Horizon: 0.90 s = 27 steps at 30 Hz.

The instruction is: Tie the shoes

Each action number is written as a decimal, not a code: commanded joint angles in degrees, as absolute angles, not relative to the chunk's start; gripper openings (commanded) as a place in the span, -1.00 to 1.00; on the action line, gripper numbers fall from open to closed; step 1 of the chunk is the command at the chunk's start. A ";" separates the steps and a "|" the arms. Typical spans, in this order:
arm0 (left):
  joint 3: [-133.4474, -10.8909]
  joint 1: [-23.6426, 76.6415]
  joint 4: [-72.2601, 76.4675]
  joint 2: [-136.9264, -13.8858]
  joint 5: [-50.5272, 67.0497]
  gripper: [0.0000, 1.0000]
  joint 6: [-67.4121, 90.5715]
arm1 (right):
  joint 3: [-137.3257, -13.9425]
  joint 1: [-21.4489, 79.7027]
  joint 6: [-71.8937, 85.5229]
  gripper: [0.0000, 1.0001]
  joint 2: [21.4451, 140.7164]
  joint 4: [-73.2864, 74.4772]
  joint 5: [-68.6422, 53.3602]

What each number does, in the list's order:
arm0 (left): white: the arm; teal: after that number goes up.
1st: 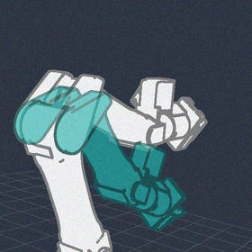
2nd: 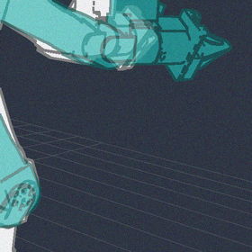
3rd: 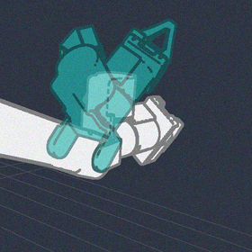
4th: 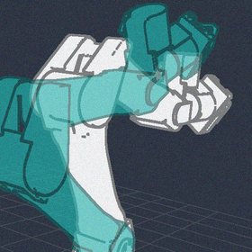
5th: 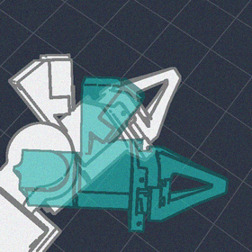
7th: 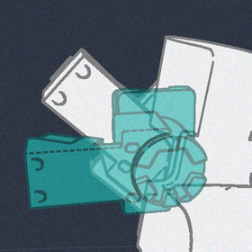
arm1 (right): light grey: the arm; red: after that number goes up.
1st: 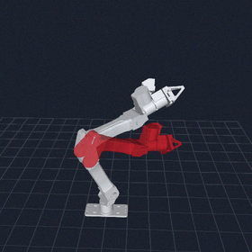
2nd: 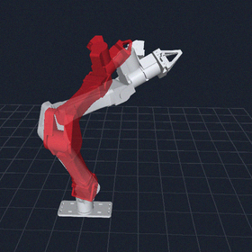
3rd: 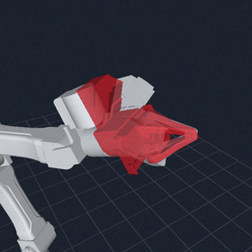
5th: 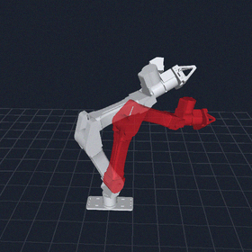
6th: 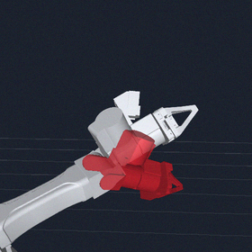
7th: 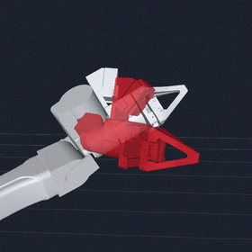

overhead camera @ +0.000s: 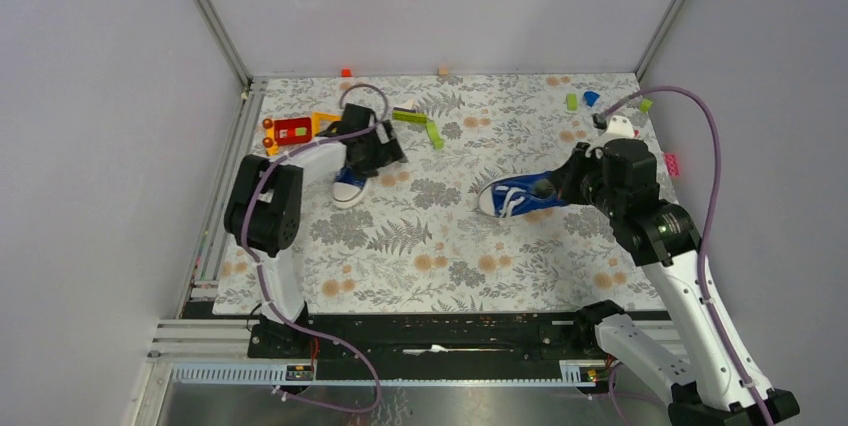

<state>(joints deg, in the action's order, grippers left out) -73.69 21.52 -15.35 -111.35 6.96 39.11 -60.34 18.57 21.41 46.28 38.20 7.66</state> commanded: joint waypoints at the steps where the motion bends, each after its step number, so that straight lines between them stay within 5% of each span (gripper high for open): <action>1: -66.97 13.16 -15.60 -105.80 5.32 0.93 35.49 | -66.03 18.54 18.90 -1.00 49.01 29.16 -20.35; 10: -51.27 22.80 -0.59 -82.56 12.64 0.91 35.22 | -75.85 18.63 17.29 -1.00 53.85 25.15 -22.60; 20: -25.31 32.30 33.29 -57.79 10.13 0.91 34.90 | -89.89 18.63 20.55 -1.00 60.09 25.19 -22.62; 27: -20.81 40.62 45.94 -53.46 7.96 0.91 24.72 | -94.85 18.67 23.82 -1.00 63.43 23.52 -25.24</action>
